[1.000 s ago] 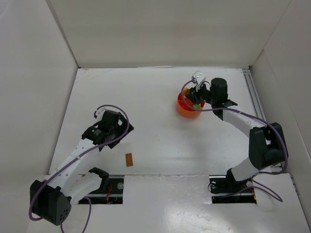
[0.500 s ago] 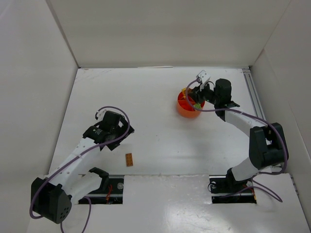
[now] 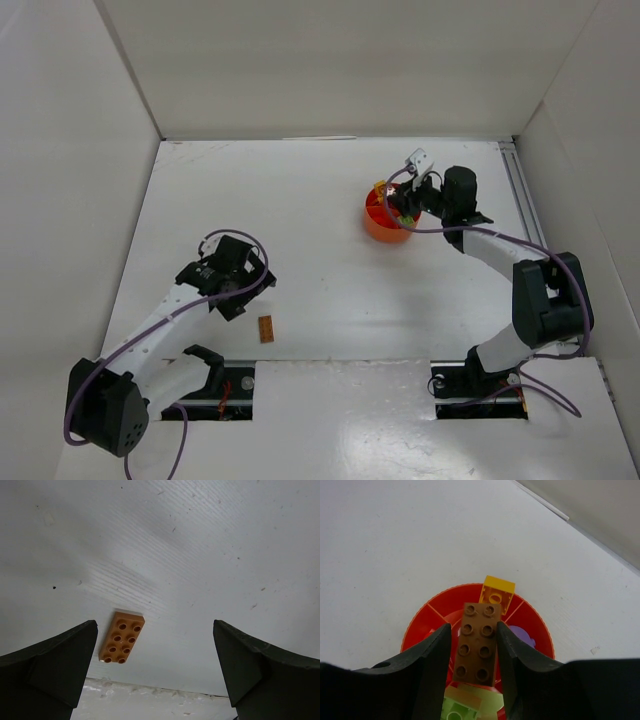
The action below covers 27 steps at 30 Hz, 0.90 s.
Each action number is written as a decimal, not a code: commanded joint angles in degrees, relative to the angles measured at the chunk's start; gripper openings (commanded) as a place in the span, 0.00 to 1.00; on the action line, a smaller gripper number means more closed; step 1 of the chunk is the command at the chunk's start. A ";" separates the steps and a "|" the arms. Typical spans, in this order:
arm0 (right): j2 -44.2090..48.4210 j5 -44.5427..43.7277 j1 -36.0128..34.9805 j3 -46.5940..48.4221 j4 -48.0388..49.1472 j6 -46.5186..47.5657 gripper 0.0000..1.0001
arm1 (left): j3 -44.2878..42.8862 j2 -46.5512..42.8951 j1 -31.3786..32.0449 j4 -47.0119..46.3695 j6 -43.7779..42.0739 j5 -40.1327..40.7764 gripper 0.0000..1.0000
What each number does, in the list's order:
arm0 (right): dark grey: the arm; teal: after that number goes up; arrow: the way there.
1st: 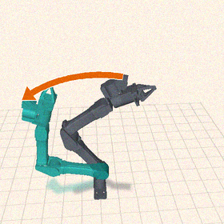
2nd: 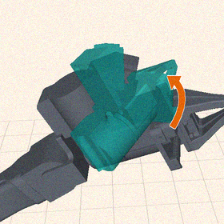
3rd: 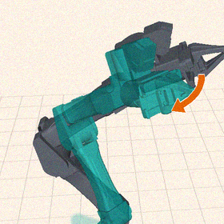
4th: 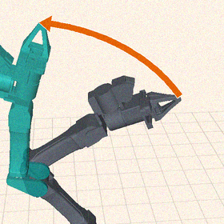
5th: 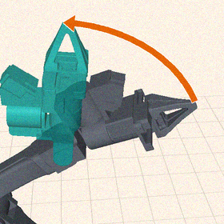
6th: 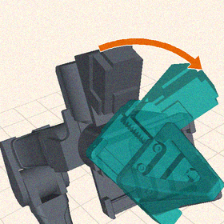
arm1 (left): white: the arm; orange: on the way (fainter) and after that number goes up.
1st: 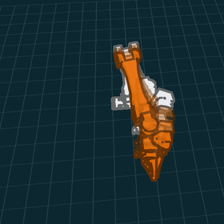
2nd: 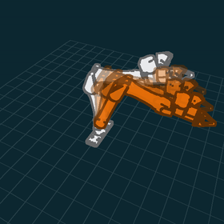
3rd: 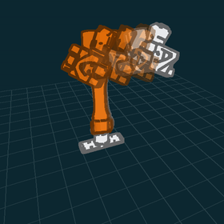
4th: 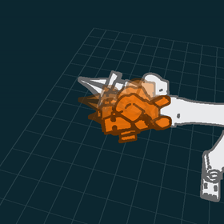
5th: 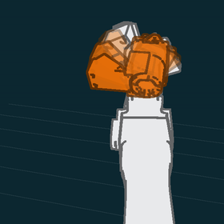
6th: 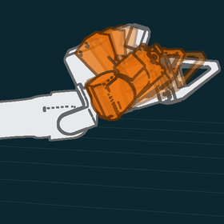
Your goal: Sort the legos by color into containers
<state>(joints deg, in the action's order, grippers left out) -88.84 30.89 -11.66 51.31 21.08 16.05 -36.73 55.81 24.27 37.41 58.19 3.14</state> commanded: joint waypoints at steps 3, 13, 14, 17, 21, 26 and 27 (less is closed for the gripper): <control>1.47 1.45 0.41 -0.33 3.62 -0.93 0.52 | 0.70 0.97 0.86 1.61 1.04 -0.59 1.00; 4.55 0.39 0.93 -1.39 3.62 -0.94 0.41 | 1.22 1.49 1.92 2.75 2.19 -0.06 0.99; 4.55 0.39 0.94 -1.39 3.62 -0.94 0.40 | 1.22 1.49 1.92 2.76 2.19 -0.06 0.99; 3.94 2.06 1.46 -1.39 2.04 -0.94 0.52 | 1.22 0.97 1.92 2.76 2.19 -0.06 0.99; 1.83 4.25 1.47 2.03 -1.38 0.46 0.57 | 1.22 0.97 1.92 2.76 2.19 -0.06 0.99; 1.30 0.24 0.32 4.68 -7.54 1.78 0.60 | 1.22 0.97 1.92 2.76 1.66 -0.06 0.99; 1.30 -0.30 -0.20 5.63 -9.72 1.79 0.60 | 1.22 0.97 1.92 2.76 1.66 -0.06 0.99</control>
<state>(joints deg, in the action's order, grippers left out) -87.46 31.68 -10.87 53.34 14.94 16.53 -36.07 57.36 25.93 38.87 59.90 2.79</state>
